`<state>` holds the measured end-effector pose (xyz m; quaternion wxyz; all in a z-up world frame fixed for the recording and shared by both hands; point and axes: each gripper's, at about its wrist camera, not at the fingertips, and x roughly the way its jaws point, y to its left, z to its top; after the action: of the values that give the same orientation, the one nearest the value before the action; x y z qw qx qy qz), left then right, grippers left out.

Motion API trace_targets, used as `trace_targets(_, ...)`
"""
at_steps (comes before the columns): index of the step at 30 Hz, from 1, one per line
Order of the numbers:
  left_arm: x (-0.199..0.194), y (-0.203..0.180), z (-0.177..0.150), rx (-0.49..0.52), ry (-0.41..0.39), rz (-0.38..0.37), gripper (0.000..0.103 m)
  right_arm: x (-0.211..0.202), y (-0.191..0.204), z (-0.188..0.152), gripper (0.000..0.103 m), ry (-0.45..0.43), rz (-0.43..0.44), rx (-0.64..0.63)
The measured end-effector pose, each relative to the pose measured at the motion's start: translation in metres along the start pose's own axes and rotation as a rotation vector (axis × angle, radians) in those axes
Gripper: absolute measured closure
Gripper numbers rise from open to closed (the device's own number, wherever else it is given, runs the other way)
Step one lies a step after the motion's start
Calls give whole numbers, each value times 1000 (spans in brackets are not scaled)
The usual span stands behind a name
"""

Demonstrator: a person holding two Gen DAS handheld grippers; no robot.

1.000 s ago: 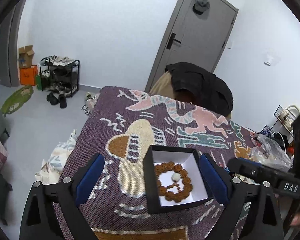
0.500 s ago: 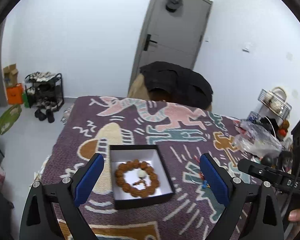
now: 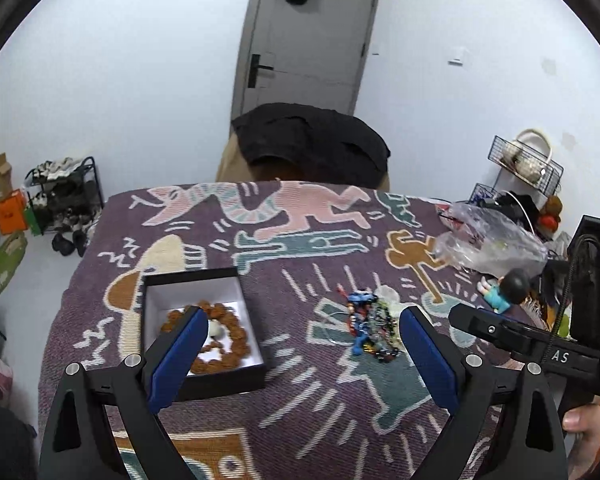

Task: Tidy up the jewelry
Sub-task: 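Move the left tool to the beaded bracelets and close on them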

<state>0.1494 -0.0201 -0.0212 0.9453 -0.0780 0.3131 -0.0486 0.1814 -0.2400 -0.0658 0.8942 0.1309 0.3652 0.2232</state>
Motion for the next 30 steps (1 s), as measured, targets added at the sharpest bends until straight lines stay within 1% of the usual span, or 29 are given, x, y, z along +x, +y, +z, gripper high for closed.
trace_targets(1,2,-3,0,3,6,0,6,-1,-5,0,18,1,-9,7)
trace_targets(3,8,-10,-1,10,21,-6,10,-2,-14,0,17,2,-22,28)
trace_targets(5,15,-15,-2,13,39,-10,20,-3,-24,0,18,3,-19,46)
trace_targets(6,20,-18,-2,13,56,-14,22,-3,-28,0,18,3,-17,52)
trace_targets(8,28,-22,-4,11,78,-17,31,-3,-36,0,18,5,-15,68)
trace_targets(12,44,-29,-6,11,117,-29,43,0,-49,-2,18,4,-12,92)
trace_targets(14,51,-33,-7,11,135,-35,51,0,-55,-3,18,3,-11,102)
trace_targets(15,56,-34,-7,9,146,-45,53,0,-57,-3,18,3,-9,108)
trace_targets(17,64,-38,-8,7,162,-57,59,1,-62,-4,18,0,-7,119)
trace_targets(19,72,-42,-9,8,183,-76,63,0,-66,-6,19,-5,-9,122)
trace_targets(20,76,-44,-9,11,193,-84,64,0,-68,-7,21,-7,-10,125)
trace_targets(21,81,-47,-9,13,205,-90,65,0,-70,-7,25,-7,-9,130)
trace_targets(23,90,-50,-10,16,228,-96,72,2,-75,-9,30,-2,-4,145)
trace_targets(25,100,-53,-12,14,255,-106,73,5,-81,-10,33,5,-2,159)
trace_targets(30,115,-59,-14,14,286,-111,73,6,-92,-12,35,9,3,191)
